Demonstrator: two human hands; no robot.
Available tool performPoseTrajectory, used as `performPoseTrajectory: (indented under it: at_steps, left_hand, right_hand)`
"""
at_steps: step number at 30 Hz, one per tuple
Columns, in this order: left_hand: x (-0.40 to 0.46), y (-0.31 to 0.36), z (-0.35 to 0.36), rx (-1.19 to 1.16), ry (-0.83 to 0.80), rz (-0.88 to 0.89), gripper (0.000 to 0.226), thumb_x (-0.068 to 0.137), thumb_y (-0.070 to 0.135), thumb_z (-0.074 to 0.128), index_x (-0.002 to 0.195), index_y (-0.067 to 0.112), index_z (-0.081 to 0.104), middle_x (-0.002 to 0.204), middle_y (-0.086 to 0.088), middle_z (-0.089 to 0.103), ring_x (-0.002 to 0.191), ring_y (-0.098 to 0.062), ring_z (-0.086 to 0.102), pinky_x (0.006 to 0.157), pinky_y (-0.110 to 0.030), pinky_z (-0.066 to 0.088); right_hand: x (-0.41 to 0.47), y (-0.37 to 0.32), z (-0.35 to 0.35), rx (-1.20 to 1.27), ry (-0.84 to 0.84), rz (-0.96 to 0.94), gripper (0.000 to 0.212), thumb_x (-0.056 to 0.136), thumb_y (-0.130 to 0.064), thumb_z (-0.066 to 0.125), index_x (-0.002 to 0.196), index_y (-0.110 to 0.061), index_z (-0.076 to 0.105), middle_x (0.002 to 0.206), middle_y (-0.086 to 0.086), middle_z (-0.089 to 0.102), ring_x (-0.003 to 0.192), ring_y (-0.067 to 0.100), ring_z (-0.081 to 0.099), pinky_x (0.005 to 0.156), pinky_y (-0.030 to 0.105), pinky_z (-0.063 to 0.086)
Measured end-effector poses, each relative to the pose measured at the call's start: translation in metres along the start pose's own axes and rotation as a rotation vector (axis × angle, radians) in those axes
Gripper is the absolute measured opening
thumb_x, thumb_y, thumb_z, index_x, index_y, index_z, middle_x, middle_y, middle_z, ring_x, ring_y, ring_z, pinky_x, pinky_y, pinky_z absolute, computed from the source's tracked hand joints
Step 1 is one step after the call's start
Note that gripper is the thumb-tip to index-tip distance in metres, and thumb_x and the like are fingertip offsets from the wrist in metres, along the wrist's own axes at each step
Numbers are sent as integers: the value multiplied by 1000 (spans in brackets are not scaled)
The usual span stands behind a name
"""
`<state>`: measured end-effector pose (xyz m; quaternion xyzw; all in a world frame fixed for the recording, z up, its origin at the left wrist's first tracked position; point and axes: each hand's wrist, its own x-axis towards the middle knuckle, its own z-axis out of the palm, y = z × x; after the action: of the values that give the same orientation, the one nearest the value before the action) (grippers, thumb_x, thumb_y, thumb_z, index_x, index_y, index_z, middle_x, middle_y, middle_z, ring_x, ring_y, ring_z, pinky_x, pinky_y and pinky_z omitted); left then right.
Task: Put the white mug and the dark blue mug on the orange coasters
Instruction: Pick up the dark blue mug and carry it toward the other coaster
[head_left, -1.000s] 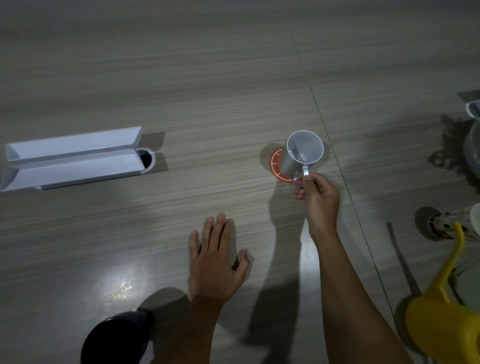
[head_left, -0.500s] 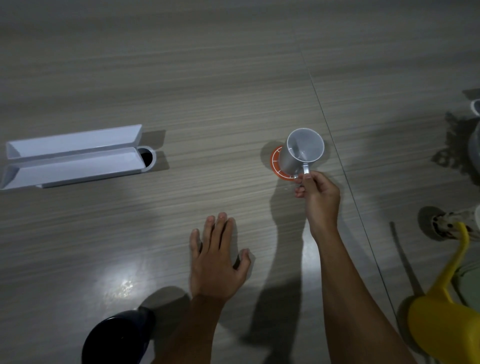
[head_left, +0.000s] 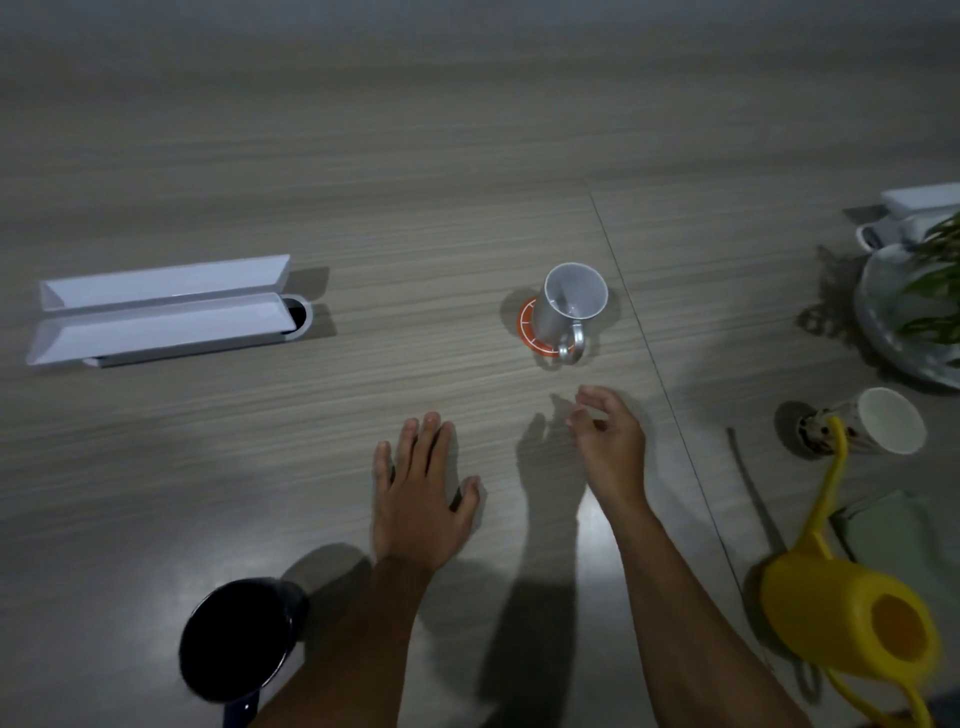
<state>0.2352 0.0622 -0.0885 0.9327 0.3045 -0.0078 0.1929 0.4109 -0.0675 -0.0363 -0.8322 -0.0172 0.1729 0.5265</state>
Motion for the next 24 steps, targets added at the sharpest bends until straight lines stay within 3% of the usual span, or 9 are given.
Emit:
performPoseTrajectory:
  at_steps: [4,5,8,10,12,16,18,21,24]
  left_hand:
    - [-15,-8,-1,-21,-38,27,70,96,56,31,156,20,21,166,-2,18,153,-21,8,124,-48,6]
    - [-25,-10,-1,-26,-47,31,70,97,56,29,156,20,20,166,-2,17,153,-21,7,124,-47,5]
    - [-68,-15,1,-55,-43,48,66,98,52,29,155,20,21,166,-2,19,153,-21,10,123,-44,6]
    - [-98,-20,2,-79,-34,60,63,100,48,31,155,19,22,165,-1,19,153,-20,11,121,-43,4]
    - [-124,-27,2,-58,-37,75,62,100,47,30,155,21,20,165,2,16,153,-19,11,120,-42,7]
    - [-167,-47,-6,-137,-73,88,59,100,42,35,154,23,26,163,9,18,152,-13,11,122,-36,10]
    - [-186,-57,-9,-205,-86,98,57,97,34,36,153,23,31,162,11,19,152,-10,13,123,-32,9]
    - [-214,-70,-12,-403,11,-3,50,93,18,47,142,23,49,152,9,42,143,-8,34,118,-25,24]
    - [-236,-80,-20,-693,124,-239,37,93,10,57,127,26,59,134,7,60,125,-9,55,108,-37,45]
  right_hand:
    - [-51,18,-3,-203,-148,-93,26,94,-5,62,117,-13,69,117,5,71,109,18,65,89,5,44]
    - [-64,24,-3,-258,-193,-109,27,94,-6,62,120,-13,68,121,5,69,111,16,63,89,2,41]
    - [-101,43,0,-368,-302,-130,33,95,-10,60,128,-16,63,134,5,62,124,17,57,107,22,44]
    - [-125,55,5,-417,-353,-176,38,97,-12,58,135,-15,59,145,6,56,141,19,43,118,26,32]
    - [-148,67,10,-489,-383,-258,44,99,-15,56,143,-11,52,156,5,45,152,19,26,121,25,20]
    - [-191,90,19,-633,-420,-382,56,100,-34,45,149,-8,43,166,8,26,156,26,11,127,46,17]
    - [-207,98,23,-715,-436,-413,67,97,-45,34,154,-11,31,168,7,11,156,26,1,127,47,7]
    - [-216,103,26,-796,-449,-420,71,97,-42,36,158,-14,15,169,6,-3,155,24,-9,127,45,-3]
    - [-221,101,30,-825,-412,-403,74,94,-43,34,158,-11,16,170,11,3,156,26,-5,127,47,-1]
